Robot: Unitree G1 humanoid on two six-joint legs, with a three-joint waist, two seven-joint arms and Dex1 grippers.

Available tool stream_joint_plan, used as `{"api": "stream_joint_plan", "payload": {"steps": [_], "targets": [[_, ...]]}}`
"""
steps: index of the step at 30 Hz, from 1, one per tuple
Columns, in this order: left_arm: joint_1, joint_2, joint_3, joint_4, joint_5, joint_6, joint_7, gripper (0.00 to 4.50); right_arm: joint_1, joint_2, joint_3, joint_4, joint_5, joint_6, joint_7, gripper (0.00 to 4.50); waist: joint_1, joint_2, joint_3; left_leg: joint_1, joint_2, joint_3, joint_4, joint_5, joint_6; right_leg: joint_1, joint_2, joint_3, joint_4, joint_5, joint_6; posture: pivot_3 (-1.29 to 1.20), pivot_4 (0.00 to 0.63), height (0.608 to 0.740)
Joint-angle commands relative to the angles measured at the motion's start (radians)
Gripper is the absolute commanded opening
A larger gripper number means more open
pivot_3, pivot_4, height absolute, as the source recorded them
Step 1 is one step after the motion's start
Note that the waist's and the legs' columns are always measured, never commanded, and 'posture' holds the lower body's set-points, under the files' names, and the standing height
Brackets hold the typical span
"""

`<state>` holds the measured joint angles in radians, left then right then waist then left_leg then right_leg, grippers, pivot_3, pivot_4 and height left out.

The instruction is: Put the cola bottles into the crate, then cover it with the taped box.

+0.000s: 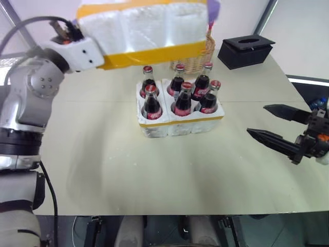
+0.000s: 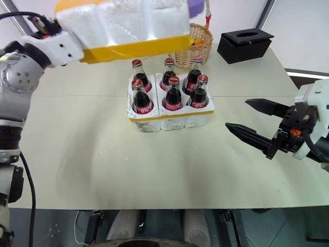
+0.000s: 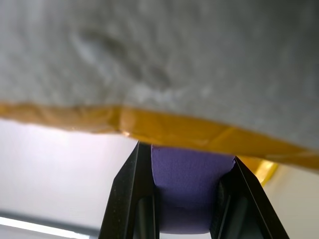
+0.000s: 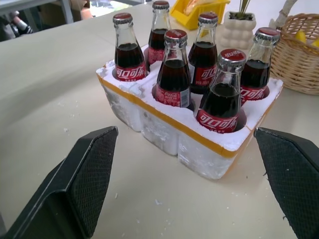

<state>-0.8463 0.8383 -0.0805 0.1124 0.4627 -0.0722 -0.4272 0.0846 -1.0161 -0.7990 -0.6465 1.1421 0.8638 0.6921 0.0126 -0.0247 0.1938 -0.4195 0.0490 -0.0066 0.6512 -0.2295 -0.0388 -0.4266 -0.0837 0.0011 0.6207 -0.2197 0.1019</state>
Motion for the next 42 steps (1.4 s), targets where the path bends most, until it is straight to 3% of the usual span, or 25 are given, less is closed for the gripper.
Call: {"api": "stream_joint_plan", "payload": {"steps": [1,21,42], "targets": [[0.002,-0.008,0.002,-0.117,-0.012,0.038,-0.054,0.82,-0.006,0.006,-0.013,-0.007,0.0,-0.024,0.0,4.5,0.0,0.0,0.0,0.0,0.0,0.0,0.0,0.0,0.0,0.0,0.0,0.0,0.0,0.0,0.0,0.0,0.15,0.74],[0.107,-0.048,-0.059,-0.37,0.135,0.18,-0.187,0.82,-0.023,0.042,0.042,-0.021,0.023,-0.034,-0.056,4.5,0.0,0.0,0.0,0.002,0.0,0.0,0.002,0.0,0.0,0.001,0.002,0.004,0.002,-0.001,-0.002,0.0,0.15,0.74],[0.049,-0.087,-0.105,-0.371,0.225,0.251,-0.281,0.82,-0.014,0.075,0.068,-0.041,0.021,-0.07,-0.088,4.5,-0.001,0.0,0.0,0.002,0.0,0.0,0.003,0.0,0.0,0.002,0.002,0.005,0.002,-0.001,-0.002,0.0,0.15,0.74]]}}
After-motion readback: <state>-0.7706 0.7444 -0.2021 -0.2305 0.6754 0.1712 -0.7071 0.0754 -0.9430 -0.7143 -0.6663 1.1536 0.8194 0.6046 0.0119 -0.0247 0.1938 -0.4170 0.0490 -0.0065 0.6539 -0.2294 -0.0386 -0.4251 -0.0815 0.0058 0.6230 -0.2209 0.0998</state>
